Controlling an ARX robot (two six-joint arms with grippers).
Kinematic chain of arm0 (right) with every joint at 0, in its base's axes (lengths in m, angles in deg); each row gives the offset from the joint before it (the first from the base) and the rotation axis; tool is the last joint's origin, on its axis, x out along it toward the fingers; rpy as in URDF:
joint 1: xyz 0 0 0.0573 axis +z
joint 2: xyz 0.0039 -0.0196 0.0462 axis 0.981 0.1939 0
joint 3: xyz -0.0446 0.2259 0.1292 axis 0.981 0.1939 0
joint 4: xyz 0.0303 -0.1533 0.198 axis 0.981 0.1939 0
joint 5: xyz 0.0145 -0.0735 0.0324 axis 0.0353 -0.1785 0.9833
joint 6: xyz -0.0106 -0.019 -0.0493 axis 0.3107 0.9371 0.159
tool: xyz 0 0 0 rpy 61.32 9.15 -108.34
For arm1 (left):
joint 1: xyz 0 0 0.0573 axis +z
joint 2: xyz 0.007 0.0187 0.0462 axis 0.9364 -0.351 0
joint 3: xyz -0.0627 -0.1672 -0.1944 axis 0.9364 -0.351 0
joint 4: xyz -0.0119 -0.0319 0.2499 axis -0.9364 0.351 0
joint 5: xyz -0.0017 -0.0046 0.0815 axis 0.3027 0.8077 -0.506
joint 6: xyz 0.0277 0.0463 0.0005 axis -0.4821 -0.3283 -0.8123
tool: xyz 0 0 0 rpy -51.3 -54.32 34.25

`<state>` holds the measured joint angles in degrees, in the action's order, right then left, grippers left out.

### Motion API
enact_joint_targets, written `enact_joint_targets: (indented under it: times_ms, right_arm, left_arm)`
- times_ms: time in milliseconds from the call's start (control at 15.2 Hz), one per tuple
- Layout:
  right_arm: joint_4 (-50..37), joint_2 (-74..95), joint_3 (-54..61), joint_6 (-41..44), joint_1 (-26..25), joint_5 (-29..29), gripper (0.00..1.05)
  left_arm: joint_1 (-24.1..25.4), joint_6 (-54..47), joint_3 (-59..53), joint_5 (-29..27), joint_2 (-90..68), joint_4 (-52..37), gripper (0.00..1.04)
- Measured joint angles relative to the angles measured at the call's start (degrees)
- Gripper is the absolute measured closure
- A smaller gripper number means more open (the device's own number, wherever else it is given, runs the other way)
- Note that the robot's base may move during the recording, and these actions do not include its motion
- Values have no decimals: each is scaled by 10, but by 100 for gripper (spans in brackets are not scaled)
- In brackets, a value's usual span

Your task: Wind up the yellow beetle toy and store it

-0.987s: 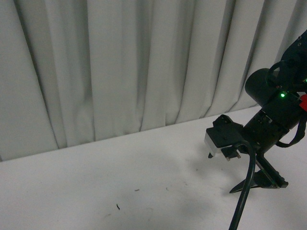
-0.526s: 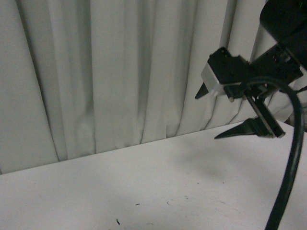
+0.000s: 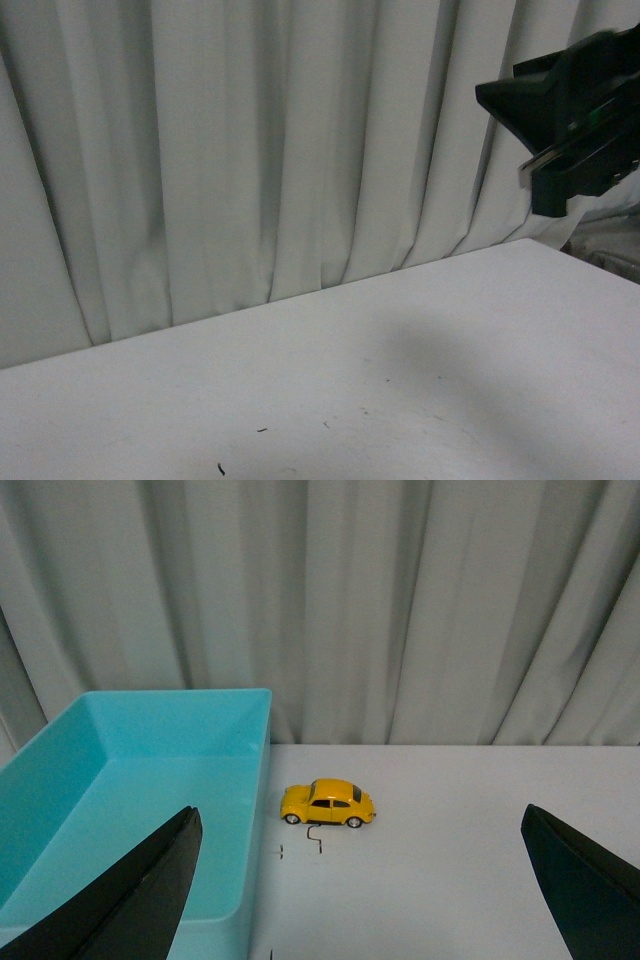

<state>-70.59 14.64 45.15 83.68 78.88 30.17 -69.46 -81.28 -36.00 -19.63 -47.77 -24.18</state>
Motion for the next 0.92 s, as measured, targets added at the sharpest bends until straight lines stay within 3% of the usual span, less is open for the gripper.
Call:
enact_joint_targets:
  times_ms: [132,921]
  right_arm:
    - [-13,-49,66,-131,-1,-10,101]
    - [39,-221,189,-162,-1,-10,103]
  left_arm:
    - [0,0,0,-1,0,0,7]
    - [0,0,0,0,0,0,7]
